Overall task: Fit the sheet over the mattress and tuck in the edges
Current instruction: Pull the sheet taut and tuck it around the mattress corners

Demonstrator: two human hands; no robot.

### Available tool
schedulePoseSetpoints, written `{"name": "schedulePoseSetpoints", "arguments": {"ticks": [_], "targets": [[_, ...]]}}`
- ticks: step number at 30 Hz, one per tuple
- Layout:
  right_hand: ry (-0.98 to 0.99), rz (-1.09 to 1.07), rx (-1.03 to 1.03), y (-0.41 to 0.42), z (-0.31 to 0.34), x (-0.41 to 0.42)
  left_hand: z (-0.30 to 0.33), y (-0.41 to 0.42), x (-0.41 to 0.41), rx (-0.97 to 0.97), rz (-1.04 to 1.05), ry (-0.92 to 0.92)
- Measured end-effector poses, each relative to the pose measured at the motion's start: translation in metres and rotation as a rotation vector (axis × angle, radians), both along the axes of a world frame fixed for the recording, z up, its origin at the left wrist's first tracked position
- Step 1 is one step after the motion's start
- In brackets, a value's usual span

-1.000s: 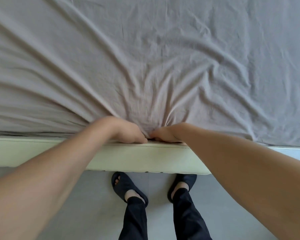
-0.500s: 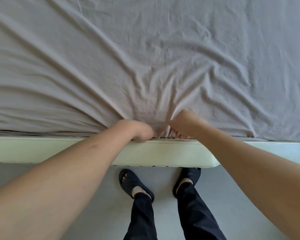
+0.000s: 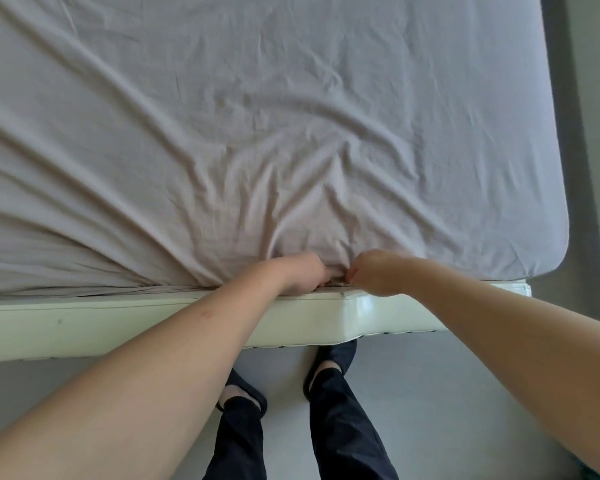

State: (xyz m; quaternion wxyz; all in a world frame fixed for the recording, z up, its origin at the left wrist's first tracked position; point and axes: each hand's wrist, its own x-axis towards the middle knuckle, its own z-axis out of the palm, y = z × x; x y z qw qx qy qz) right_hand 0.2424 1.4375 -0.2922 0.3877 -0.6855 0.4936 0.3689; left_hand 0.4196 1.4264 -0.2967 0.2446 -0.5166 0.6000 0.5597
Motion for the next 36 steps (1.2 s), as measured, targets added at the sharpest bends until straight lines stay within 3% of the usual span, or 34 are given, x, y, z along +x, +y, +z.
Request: {"name": "schedulePoseSetpoints", "arguments": {"ticks": [4, 11, 14, 18, 20, 25, 28, 31, 34, 36], "targets": [[-0.038, -0.149, 0.133, 0.003, 0.007, -0.002, 0.003, 0.002, -0.017, 0.087, -0.162, -0.045], [-0.118, -0.166, 0.368, -0.002, -0.013, 0.007, -0.01, -0.004, -0.022, 0.167, -0.165, -0.083], [-0.15, -0.187, 0.383, -0.007, -0.031, 0.012, -0.035, -0.008, -0.016, -0.028, -0.204, -0.005], [-0.114, -0.283, 0.388, -0.002, -0.029, 0.013, -0.034, -0.005, -0.022, -0.5, -0.248, -0.055], [-0.101, -0.287, 0.263, 0.003, -0.021, 0.015, -0.021, -0.005, -0.02, -0.609, -0.256, -0.043], [-0.042, -0.032, -0.063, 0.022, 0.008, 0.013, -0.015, 0.0, -0.012, -0.393, -0.17, -0.05], [0.009, -0.181, -0.389, 0.017, 0.017, -0.012, -0.015, -0.002, -0.015, -0.396, -0.183, -0.07], [0.151, -0.368, -0.376, 0.003, 0.019, -0.069, -0.013, -0.002, -0.026, -0.416, -0.182, -0.045], [0.256, -0.206, -0.296, 0.001, 0.019, -0.101, -0.009, -0.002, -0.051, -0.449, -0.133, 0.032], [0.24, -0.061, -0.304, 0.003, 0.012, -0.102, -0.006, -0.001, -0.074, -0.579, -0.164, 0.074]]}}
